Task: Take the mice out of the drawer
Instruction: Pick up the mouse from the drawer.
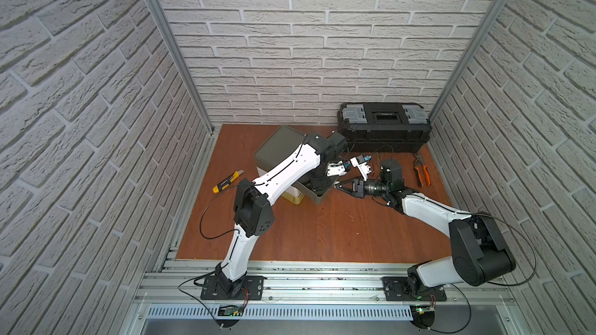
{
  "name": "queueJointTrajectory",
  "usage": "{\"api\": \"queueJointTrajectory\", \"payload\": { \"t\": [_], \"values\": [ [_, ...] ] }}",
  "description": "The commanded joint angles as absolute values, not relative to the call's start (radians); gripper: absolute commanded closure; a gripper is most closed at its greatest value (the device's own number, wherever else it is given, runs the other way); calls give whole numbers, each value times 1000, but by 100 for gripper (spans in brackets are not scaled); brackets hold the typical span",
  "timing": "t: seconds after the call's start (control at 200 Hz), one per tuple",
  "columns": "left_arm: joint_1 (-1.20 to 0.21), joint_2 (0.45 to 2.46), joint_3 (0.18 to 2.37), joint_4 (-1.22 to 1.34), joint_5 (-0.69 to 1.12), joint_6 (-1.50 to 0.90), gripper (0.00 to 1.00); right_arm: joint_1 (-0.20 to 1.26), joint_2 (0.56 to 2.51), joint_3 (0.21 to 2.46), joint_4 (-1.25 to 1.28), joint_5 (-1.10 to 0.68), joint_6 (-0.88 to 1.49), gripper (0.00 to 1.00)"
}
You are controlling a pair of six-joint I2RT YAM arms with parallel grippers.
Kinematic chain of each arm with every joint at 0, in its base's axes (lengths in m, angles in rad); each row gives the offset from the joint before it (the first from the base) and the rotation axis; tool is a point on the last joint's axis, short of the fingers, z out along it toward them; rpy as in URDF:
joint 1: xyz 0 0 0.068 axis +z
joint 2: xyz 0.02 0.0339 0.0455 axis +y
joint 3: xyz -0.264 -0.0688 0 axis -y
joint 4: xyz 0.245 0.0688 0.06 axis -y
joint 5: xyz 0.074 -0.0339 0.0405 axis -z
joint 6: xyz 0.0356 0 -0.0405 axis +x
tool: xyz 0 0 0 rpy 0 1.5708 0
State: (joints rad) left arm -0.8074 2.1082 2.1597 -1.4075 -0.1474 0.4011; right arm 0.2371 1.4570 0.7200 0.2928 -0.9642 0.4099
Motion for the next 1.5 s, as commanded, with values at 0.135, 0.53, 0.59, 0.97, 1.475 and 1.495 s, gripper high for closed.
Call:
{"api": "queueJointTrajectory", "payload": {
  "t": [0.135,0.53,0.59,0.97,1.475,1.495],
  "values": [
    [-747,2195,2139,-1536,-167,316,40,249,1481,689,253,-973,409,95],
    [-774,2155,2180,-1542,-150,282,96,250,1494,697,256,-973,411,95],
    [-783,2135,2204,-1530,-155,285,96,250,1494,698,256,-971,411,94],
    [-856,1979,2316,-1457,-244,350,95,251,1511,712,239,-957,410,95],
    [-1001,1531,1860,-1372,-278,102,94,209,1473,807,125,-840,375,96],
    [-1005,1513,1830,-1368,-264,90,93,209,1475,819,115,-838,370,95]
  ]
}}
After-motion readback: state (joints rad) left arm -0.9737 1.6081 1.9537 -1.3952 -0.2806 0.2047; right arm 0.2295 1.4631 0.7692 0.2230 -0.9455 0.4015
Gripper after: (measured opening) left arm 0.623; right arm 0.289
